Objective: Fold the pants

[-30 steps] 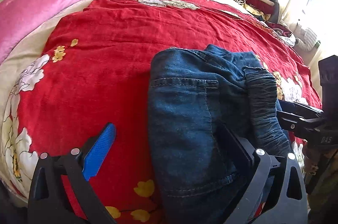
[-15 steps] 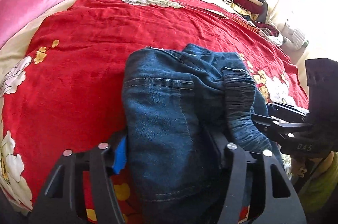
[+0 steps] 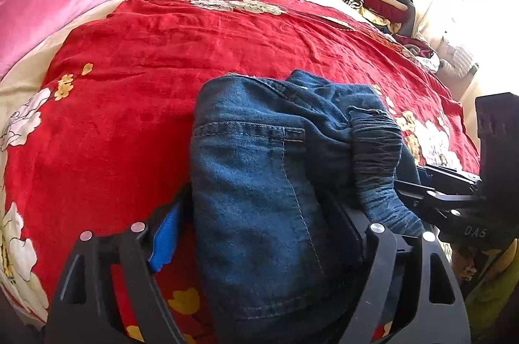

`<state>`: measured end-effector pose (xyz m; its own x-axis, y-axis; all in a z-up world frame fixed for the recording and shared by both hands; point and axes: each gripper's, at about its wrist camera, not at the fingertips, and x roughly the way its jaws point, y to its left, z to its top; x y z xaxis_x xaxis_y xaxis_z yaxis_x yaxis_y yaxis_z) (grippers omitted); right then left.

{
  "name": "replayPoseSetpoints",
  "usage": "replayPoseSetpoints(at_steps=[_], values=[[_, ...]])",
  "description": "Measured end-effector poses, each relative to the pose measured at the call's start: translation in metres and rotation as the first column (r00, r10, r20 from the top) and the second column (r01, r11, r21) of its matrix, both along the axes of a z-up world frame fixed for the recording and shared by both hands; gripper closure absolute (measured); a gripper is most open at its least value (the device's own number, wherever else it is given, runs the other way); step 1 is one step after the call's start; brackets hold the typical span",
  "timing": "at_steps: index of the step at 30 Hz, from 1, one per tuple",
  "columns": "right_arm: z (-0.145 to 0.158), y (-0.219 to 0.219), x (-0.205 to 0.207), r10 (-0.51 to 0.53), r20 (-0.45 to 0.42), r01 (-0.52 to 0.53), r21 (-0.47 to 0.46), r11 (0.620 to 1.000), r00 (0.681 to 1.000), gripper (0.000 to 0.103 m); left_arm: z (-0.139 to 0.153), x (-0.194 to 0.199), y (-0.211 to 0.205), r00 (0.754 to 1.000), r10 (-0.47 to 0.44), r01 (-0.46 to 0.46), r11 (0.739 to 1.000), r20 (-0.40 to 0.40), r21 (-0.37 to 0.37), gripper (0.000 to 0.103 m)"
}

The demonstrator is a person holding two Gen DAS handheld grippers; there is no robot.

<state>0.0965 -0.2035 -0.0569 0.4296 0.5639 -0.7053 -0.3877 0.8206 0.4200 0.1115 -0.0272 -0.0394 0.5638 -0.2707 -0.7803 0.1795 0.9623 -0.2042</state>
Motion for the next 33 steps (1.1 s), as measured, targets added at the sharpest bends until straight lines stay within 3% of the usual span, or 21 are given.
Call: replayPoseSetpoints(at_steps=[3, 5, 6, 8, 10, 20, 27, 33], values=[[-0.001, 0.000, 0.002, -0.002, -0.001, 0.002, 0.004, 1.000, 1.000, 0.061, -0.002, 0.002, 0.000, 1.000, -0.001, 0.000, 1.000, -0.012, -0.006, 0.026], [0.000, 0.003, 0.002, 0.001, 0.013, -0.001, -0.003, 1.000, 1.000, 0.068, -0.001, 0.002, 0.001, 1.000, -0.017, 0.016, 0.999, -0.023, -0.046, 0.048], [0.002, 0.006, 0.001, 0.012, 0.025, -0.012, 0.001, 1.000, 1.000, 0.076, 0.001, 0.000, -0.001, 1.000, -0.016, 0.015, 0.999, -0.017, -0.032, 0.050], [0.006, 0.010, -0.003, 0.021, 0.048, -0.020, -0.006, 1.000, 0.999, 0.080, 0.007, -0.003, -0.007, 1.000, -0.024, 0.024, 1.000, 0.004, 0.010, 0.062], [0.016, 0.012, -0.008, 0.030, 0.087, -0.029, -0.011, 1.000, 0.996, 0.084, 0.016, -0.008, -0.011, 0.999, -0.025, 0.025, 0.999, 0.026, 0.027, 0.064], [0.059, 0.018, -0.010, 0.047, 0.197, -0.041, -0.037, 0.998, 0.979, 0.085, 0.056, 0.000, -0.010, 0.996, -0.013, 0.009, 0.999, 0.089, 0.049, 0.067], [0.085, 0.030, 0.019, 0.063, 0.262, -0.048, -0.063, 0.997, 0.963, 0.085, 0.078, 0.024, -0.004, 0.991, 0.009, -0.018, 0.997, 0.130, 0.069, 0.067], [0.089, 0.037, 0.045, 0.063, 0.273, -0.042, -0.081, 0.996, 0.960, 0.085, 0.080, 0.048, 0.000, 0.991, 0.021, -0.032, 0.997, 0.134, 0.077, 0.067]])
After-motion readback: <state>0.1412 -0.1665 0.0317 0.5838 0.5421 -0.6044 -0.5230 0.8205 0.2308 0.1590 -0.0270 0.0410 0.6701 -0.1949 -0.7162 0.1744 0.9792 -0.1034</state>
